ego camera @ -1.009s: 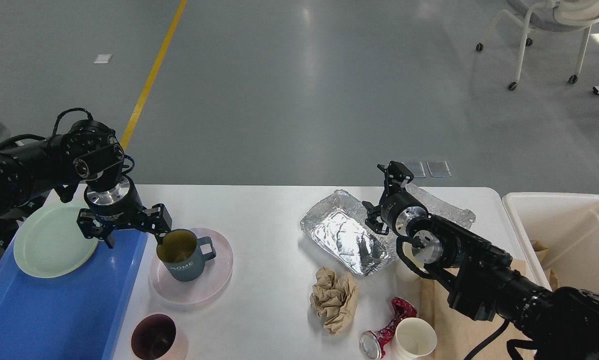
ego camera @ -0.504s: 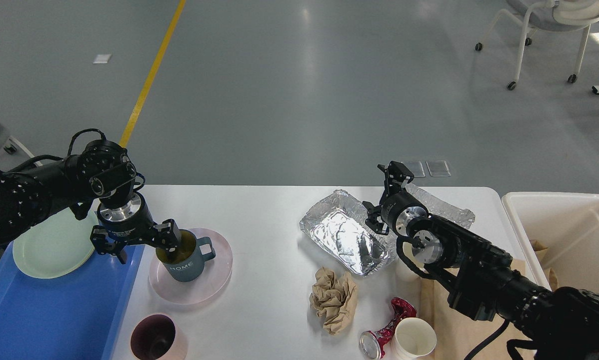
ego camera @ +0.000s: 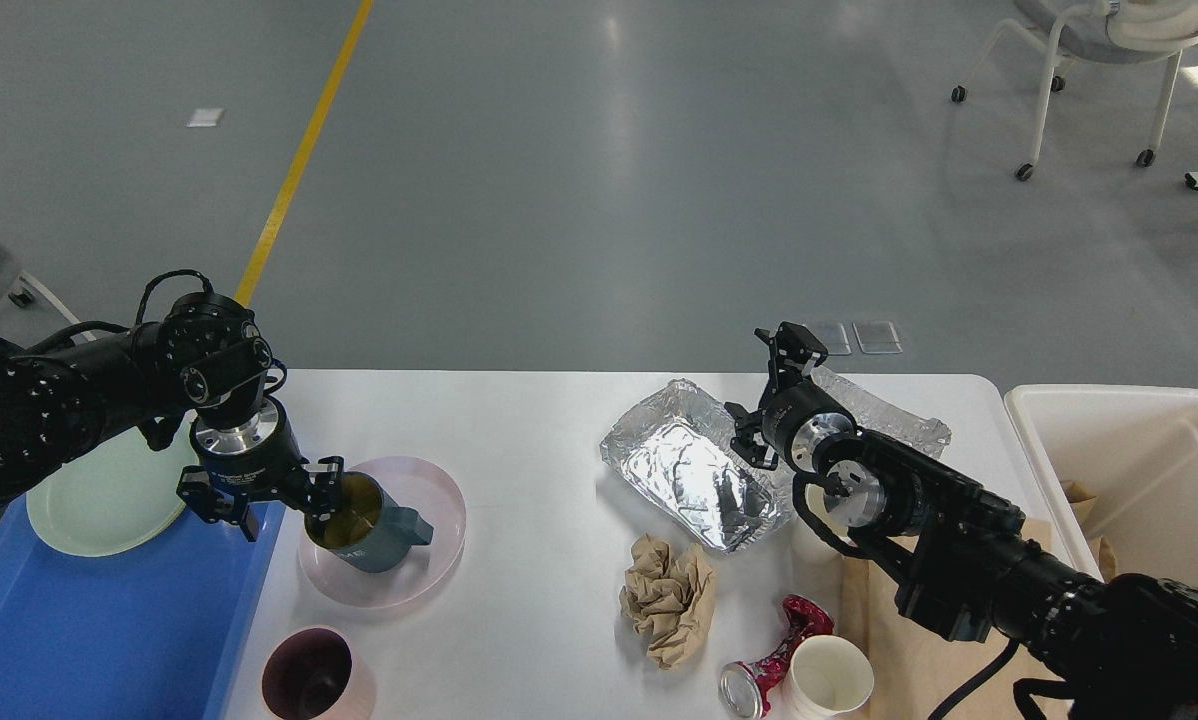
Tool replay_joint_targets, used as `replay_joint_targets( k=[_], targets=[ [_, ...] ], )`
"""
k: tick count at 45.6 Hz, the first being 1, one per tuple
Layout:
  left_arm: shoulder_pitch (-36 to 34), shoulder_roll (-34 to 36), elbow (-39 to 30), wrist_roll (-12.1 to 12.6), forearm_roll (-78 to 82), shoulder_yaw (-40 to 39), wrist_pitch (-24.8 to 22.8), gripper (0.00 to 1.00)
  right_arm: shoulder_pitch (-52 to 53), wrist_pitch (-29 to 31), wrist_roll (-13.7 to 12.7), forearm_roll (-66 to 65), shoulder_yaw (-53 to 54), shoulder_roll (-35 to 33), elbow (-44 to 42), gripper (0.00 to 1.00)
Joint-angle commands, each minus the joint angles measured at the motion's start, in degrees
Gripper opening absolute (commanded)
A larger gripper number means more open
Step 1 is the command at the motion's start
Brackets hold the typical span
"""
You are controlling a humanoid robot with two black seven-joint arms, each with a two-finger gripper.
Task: Tidy desktop
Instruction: 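Lower the left gripper onto the teal mug and grasp it, then lift the teal mug and carry it onto the blue tray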
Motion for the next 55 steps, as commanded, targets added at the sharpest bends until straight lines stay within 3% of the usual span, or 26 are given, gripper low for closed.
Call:
replay_joint_targets(
  k=[1,8,17,24,27,48,55],
  targets=[
    [0.0,-0.1,0.0,0.1,0.0,-0.2,0.0,0.60,0.0,0.0,0.0,0.0,0.0,0.0,0.1,1.00],
    [0.4,-1.1,0.1,0.2,-0.1,-0.3,0.0,0.44,0.0,0.0,0.0,0.0,0.0,0.0,0.0,1.00],
    [1.5,-1.1,0.1,0.2,-0.6,-1.7,3.1,0.38,0.0,0.0,0.0,0.0,0.0,0.0,0.1,1.00],
    [1.4,-0.8,0.1,0.2,-0.5,-2.2,0.9,0.07,0.0,0.0,0.0,0.0,0.0,0.0,0.1,1.00],
    [1.3,-0.8,0.1,0.2,-0.5,-2.4,0.0,0.00,0.0,0.0,0.0,0.0,0.0,0.0,0.0,1.00],
    [-2.5,0.4,0.0,0.0,-1.1,-3.7,0.0,0.00,0.0,0.0,0.0,0.0,0.0,0.0,0.0,1.00],
    [-4.8,6.3,-0.5,0.1,-1.4,-6.5,0.0,0.00,0.0,0.0,0.0,0.0,0.0,0.0,0.0,1.00]
  ],
)
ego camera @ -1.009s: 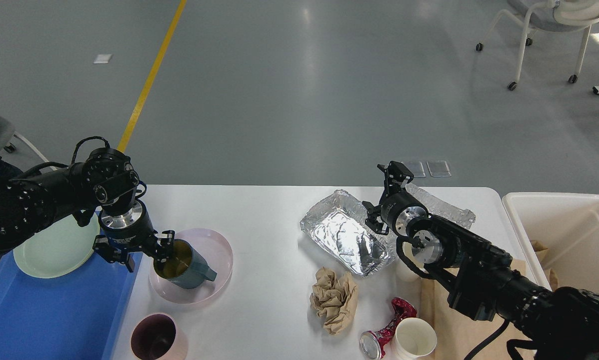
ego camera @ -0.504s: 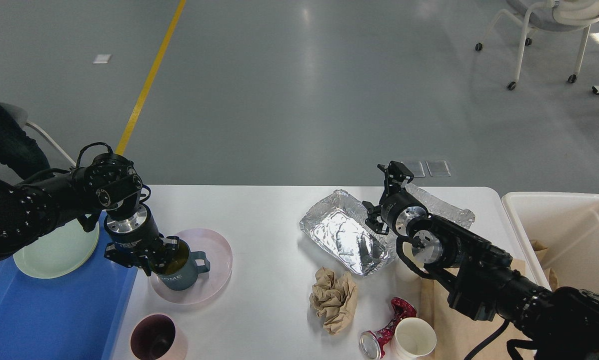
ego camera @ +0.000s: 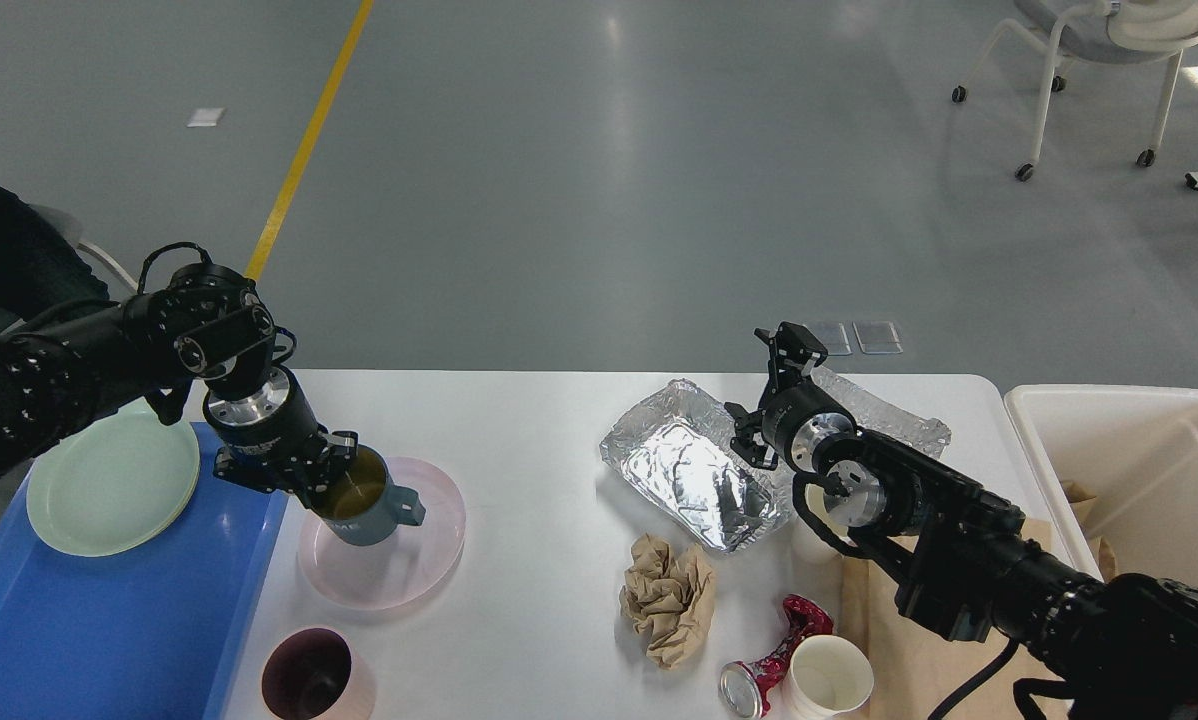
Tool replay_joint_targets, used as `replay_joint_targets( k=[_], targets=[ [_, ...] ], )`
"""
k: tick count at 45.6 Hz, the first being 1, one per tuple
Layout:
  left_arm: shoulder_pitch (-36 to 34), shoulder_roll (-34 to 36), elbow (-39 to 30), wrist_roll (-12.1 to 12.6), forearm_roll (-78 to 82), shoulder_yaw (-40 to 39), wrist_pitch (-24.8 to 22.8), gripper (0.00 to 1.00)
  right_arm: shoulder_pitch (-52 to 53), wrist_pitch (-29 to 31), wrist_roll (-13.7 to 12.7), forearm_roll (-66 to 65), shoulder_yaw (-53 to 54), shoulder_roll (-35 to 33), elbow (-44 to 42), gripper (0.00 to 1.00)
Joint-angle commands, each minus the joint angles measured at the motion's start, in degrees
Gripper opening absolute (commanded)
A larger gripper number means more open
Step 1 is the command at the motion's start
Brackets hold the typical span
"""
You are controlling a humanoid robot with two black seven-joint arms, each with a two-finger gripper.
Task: Tidy desktop
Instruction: 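Lift the teal mug and carry it onto the blue tray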
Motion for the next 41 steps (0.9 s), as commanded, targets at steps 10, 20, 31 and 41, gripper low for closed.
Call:
replay_joint_targets(
  k=[10,20,31,41],
  targets=[
    [-2.7,14.8,-0.3,-0.1,-0.2,-6.9,0.0,0.00,0.0,0.0,0.0,0.0,0.0,0.0,0.1,1.00],
    [-1.4,24.3,-0.4,-0.4,-0.2,-7.8,0.0,0.00,0.0,0.0,0.0,0.0,0.0,0.0,0.1,1.00],
    [2.1,30.8,-0.4,-3.0,-0.2,-8.7,0.0,0.00,0.0,0.0,0.0,0.0,0.0,0.0,0.1,1.00],
    [5.5,32.1,-1.0,-9.0,-0.2,-6.8,0.0,0.00,0.0,0.0,0.0,0.0,0.0,0.0,0.1,1.00]
  ],
)
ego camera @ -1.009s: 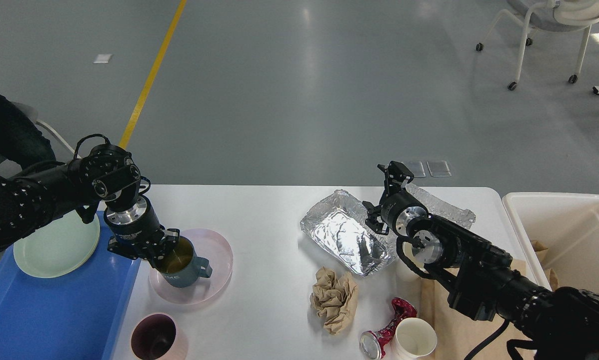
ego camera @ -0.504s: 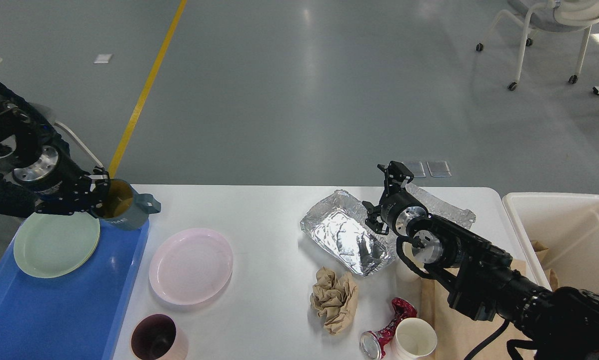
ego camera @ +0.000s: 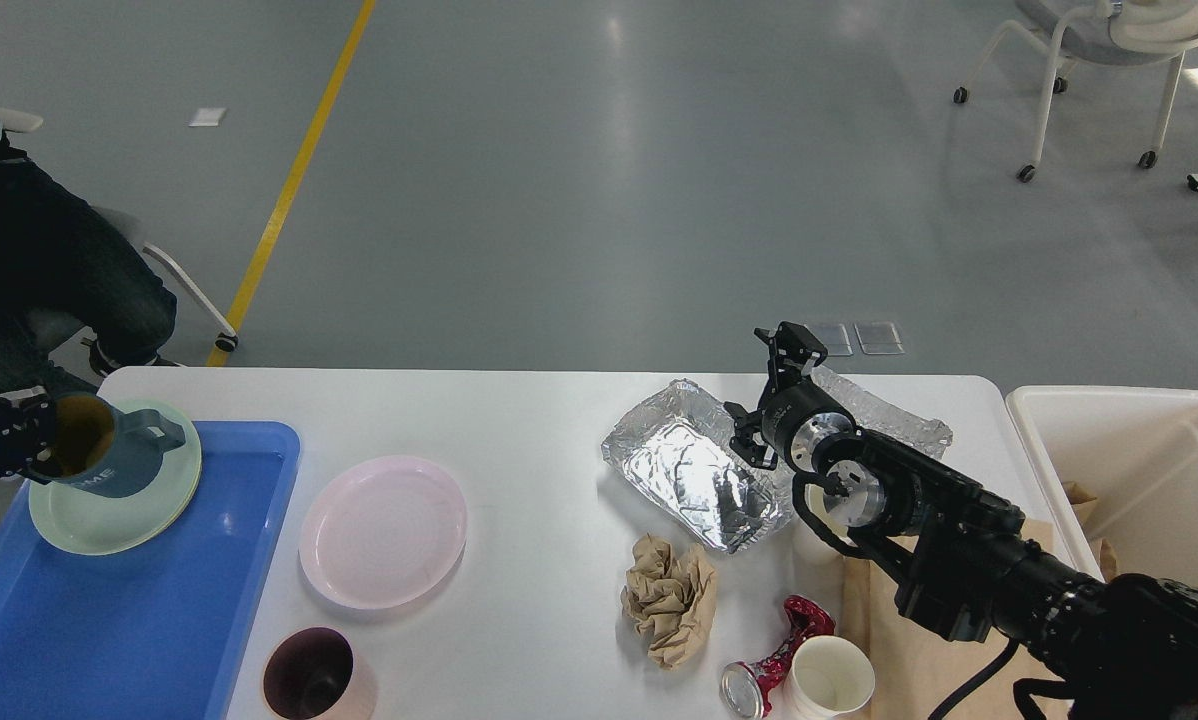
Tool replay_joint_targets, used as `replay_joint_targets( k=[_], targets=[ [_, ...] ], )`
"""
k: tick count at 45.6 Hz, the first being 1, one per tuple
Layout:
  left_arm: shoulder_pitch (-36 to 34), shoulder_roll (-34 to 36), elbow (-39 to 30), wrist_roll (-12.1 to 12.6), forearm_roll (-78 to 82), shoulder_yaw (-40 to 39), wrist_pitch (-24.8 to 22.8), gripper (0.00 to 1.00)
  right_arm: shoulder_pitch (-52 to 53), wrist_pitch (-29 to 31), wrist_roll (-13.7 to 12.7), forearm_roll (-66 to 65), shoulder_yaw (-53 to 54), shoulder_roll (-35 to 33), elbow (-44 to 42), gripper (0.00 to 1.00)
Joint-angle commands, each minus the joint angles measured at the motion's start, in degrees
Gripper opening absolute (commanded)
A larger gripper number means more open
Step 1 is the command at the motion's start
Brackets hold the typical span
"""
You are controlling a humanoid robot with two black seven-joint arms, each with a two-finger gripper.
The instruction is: Tidy desktop
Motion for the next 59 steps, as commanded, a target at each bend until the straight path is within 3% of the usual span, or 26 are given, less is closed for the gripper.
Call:
replay_joint_targets(
  k=[1,12,17,26,59],
  targets=[
    [1.4,0.8,-0.5,-3.3,0.0,1.9,0.0,0.00,0.0,0.0,0.0,0.0,0.0,0.0,0.0,1.00],
    [1.4,0.7,-0.8,-10.5,0.3,12.6,0.0,0.00,0.0,0.0,0.0,0.0,0.0,0.0,0.0,1.00],
    [1.7,0.6,-2.5,-12.2,0.1,15.6,0.0,0.00,0.0,0.0,0.0,0.0,0.0,0.0,0.0,1.00],
    [4.5,1.0,-4.9,-12.4,0.3,15.9,0.0,0.00,0.0,0.0,0.0,0.0,0.0,0.0,0.0,1.00],
    [11.0,4.8,-3.7,-12.6,0.3,17.4,0.0,0.00,0.0,0.0,0.0,0.0,0.0,0.0,0.0,1.00]
  ],
)
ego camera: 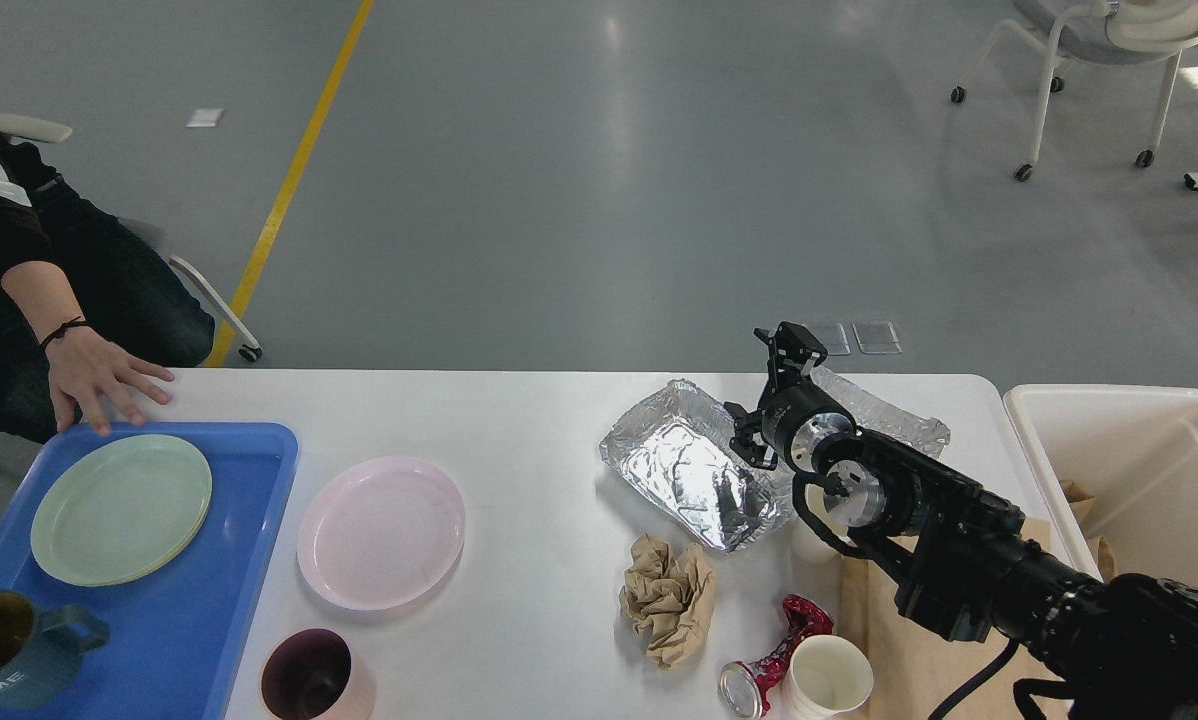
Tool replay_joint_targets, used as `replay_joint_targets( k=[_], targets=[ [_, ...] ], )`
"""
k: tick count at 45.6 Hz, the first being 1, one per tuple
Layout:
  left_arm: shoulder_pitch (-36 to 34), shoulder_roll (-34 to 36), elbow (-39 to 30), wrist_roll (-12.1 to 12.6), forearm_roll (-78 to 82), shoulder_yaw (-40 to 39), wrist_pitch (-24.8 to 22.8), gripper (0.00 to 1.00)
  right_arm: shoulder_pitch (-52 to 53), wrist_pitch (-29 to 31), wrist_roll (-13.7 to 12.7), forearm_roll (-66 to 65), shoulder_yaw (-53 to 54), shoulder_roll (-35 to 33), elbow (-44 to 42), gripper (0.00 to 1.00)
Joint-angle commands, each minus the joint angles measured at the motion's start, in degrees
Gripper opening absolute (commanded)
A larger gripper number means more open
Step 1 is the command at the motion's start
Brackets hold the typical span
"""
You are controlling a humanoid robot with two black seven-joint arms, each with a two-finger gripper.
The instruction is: Tidy desktop
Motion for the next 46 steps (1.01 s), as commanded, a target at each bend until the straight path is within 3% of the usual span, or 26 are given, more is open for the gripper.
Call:
replay_joint_targets(
  k=[1,11,33,41,46],
  targets=[
    [1.0,0.4,0.7,-0.2,0.0,0.0,0.0,0.00,0.0,0.0,0.0,0.0,0.0,0.0,0.0,1.00],
    [2.5,-0.4,4.3,-0.2,0.0,-0.2,0.0,0.00,0.0,0.0,0.0,0.0,0.0,0.0,0.0,1.00],
    [3.6,-2.5,4.8,-0.2,0.0,-0.8,0.0,0.00,0.0,0.0,0.0,0.0,0.0,0.0,0.0,1.00],
    [4.2,-2.6,4.8,-0.1,0.0,-1.0,0.0,0.04,0.0,0.0,0.0,0.0,0.0,0.0,0.0,1.00],
    [4.3,-2.7,4.8,-0.1,0.0,-1.1,0.0,0.11,0.0,0.0,0.0,0.0,0.0,0.0,0.0,1.00]
  ],
)
